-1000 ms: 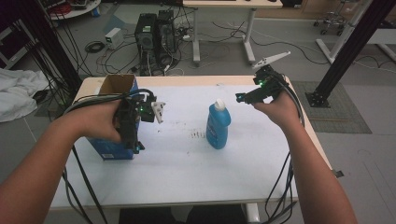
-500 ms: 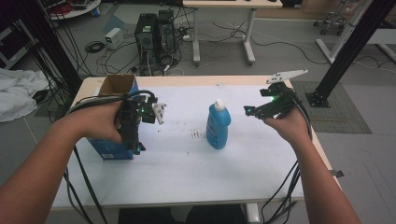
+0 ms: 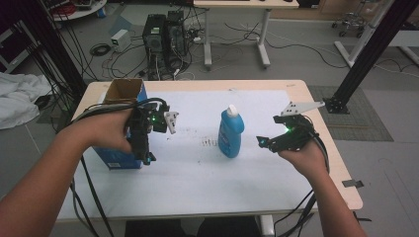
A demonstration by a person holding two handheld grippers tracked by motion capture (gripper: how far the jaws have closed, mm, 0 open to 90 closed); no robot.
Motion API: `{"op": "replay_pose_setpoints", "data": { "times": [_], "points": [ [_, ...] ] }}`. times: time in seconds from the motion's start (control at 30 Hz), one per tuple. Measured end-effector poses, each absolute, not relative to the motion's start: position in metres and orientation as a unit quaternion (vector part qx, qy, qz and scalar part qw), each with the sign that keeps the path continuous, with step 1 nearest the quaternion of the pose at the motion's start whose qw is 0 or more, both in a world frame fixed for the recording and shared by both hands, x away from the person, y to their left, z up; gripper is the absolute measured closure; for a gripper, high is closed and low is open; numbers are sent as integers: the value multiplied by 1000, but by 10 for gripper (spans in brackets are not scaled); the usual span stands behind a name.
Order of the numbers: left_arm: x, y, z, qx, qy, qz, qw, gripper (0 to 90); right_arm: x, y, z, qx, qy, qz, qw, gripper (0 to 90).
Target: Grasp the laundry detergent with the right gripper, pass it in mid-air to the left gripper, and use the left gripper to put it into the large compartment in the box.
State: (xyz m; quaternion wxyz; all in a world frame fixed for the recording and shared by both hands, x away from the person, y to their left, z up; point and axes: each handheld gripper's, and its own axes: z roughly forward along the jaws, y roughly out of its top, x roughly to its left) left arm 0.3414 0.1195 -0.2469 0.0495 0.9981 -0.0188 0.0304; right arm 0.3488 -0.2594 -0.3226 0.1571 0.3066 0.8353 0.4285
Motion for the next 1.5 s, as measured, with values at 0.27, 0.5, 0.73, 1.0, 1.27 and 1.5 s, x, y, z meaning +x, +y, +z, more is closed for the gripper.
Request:
{"op": "replay_pose_setpoints", "data": {
  "times": [0.27, 0.5, 0.73, 1.0, 1.27, 1.5],
  "points": [
    [340, 117, -249, 998, -23, 29, 51, 16, 330, -253, -348, 309, 834, 430, 153, 20],
    [338, 119, -248, 998, -25, 31, 57, 16, 315, -242, -369, 320, 836, 419, 150, 20],
    [336, 121, -249, 998, -25, 30, 54, 16, 307, -233, -387, 344, 824, 423, 157, 20],
    [334, 121, -250, 998, -26, 31, 54, 16, 309, -223, -400, 360, 813, 426, 167, 20],
    [333, 125, -251, 998, -23, 31, 56, 16, 323, -202, -401, 362, 810, 426, 174, 20],
    [332, 128, -254, 998, -20, 28, 57, 16, 333, -188, -401, 361, 810, 426, 180, 20]
  ]
}}
